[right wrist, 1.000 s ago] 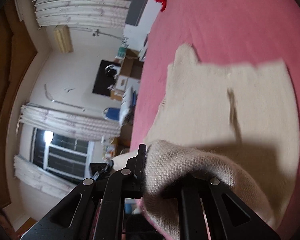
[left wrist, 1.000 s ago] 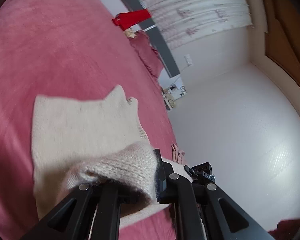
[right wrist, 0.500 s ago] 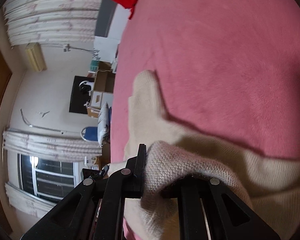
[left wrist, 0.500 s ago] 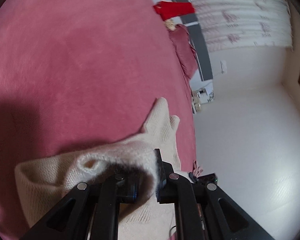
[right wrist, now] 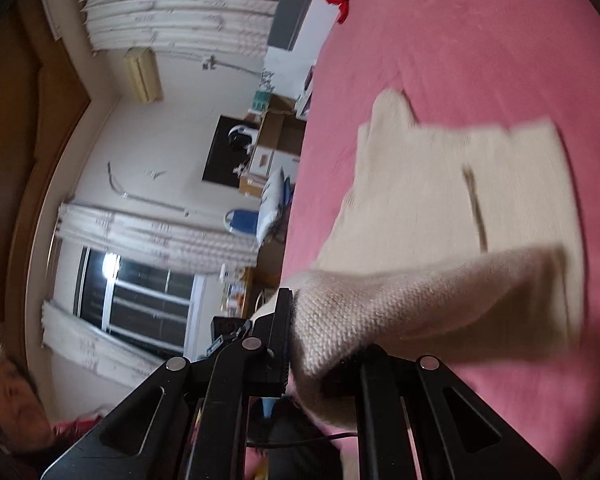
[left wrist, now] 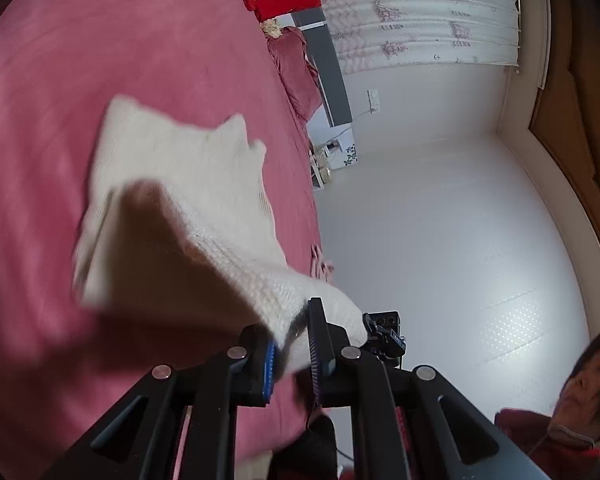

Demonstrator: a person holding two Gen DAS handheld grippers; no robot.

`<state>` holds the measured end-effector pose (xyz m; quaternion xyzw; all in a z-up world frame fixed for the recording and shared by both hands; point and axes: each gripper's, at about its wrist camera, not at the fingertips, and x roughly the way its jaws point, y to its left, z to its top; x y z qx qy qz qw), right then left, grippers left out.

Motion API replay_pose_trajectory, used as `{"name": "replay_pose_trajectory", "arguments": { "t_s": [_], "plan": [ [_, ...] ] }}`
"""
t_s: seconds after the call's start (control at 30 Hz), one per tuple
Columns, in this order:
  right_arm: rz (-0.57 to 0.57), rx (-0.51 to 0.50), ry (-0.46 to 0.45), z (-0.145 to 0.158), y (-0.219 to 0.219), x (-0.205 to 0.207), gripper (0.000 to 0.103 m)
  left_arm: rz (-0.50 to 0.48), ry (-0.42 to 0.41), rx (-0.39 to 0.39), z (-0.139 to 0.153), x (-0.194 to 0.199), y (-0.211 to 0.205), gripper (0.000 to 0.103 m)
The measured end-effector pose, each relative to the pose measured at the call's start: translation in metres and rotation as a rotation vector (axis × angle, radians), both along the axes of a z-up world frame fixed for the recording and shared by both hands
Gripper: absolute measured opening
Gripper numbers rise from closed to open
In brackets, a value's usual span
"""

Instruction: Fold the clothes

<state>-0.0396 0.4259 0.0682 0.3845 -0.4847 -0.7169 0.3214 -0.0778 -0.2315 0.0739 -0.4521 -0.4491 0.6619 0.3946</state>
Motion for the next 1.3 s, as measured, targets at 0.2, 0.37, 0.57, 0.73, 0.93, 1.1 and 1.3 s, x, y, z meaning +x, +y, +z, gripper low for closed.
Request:
{"name": "replay_pose_trajectory", "arguments": {
  "t_s": [0.2,0.37,0.57,0.73,0.93,1.1,1.3],
  "plan": [
    [0.061,-0.003,-0.058,-0.014,-0.029,0.106,0.013,-0.007,-0.145,-0.080,-0.029,0.089,-0.017,0.012],
    [0.093,0.049,-0.237,-0.077,-0.051,0.152,0.015,0.003,-0.317,-0.209,-0.064,0.132,-0.021,0.012],
    [0.080,0.224,-0.331,-0.095,-0.043,0.156,0.051,-0.035,-0.369,-0.325,-0.055,0.169,-0.036,0.012],
    [0.018,0.318,-0.217,-0.050,-0.019,0.120,0.051,0.100,-0.248,-0.320,-0.024,0.150,-0.057,0.012],
    [-0.051,0.433,-0.075,0.003,0.005,0.072,0.066,0.213,-0.137,-0.247,-0.005,0.030,-0.021,0.017],
    [-0.003,0.524,0.014,0.026,-0.028,-0.054,0.067,0.123,-0.061,-0.375,0.003,-0.102,0.050,0.017],
    [0.035,0.640,0.020,0.019,-0.053,-0.207,0.067,-0.043,0.105,-0.562,-0.005,-0.222,0.140,0.019]
  ]
}}
